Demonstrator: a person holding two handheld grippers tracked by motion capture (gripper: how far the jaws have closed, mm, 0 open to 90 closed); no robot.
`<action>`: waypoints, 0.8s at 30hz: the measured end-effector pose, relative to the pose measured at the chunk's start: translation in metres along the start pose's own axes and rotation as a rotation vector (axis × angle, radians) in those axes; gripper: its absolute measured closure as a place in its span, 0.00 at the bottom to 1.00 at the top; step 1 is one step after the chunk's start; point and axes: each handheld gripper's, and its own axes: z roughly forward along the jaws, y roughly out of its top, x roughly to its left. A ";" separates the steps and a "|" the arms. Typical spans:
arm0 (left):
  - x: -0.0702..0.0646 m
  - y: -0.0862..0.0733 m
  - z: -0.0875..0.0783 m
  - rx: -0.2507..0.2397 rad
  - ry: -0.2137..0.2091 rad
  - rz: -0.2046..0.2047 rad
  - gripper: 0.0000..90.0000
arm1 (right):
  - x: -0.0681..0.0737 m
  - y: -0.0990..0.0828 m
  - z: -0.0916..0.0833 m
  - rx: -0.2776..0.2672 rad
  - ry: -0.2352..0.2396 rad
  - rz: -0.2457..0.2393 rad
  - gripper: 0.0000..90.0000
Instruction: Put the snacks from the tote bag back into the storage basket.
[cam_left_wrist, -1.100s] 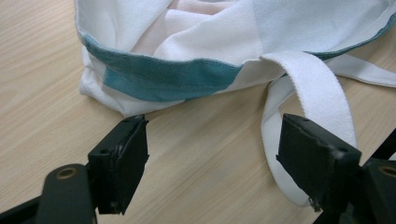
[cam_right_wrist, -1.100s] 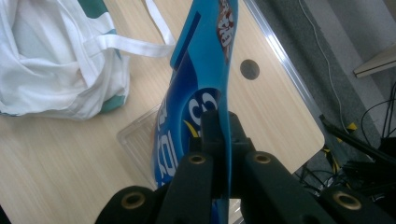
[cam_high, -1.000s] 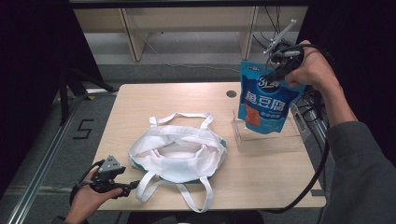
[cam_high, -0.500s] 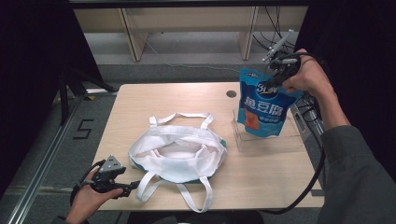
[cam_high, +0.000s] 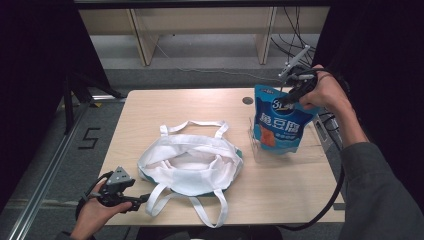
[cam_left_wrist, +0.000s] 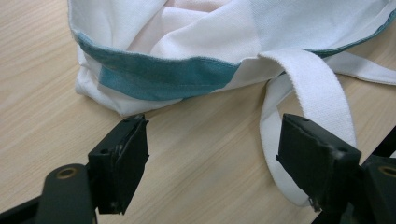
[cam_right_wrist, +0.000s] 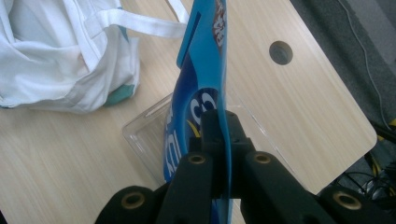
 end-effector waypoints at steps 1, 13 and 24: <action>-0.001 0.000 0.000 -0.001 0.000 -0.010 0.26 | 0.000 -0.001 0.001 0.001 0.002 -0.002 1.00; 0.000 0.000 -0.001 0.015 -0.004 0.011 0.26 | 0.000 -0.019 0.011 -0.016 0.020 0.024 1.00; -0.001 0.000 0.001 0.017 -0.013 -0.001 0.26 | 0.007 -0.037 -0.010 -0.243 -0.120 0.210 0.59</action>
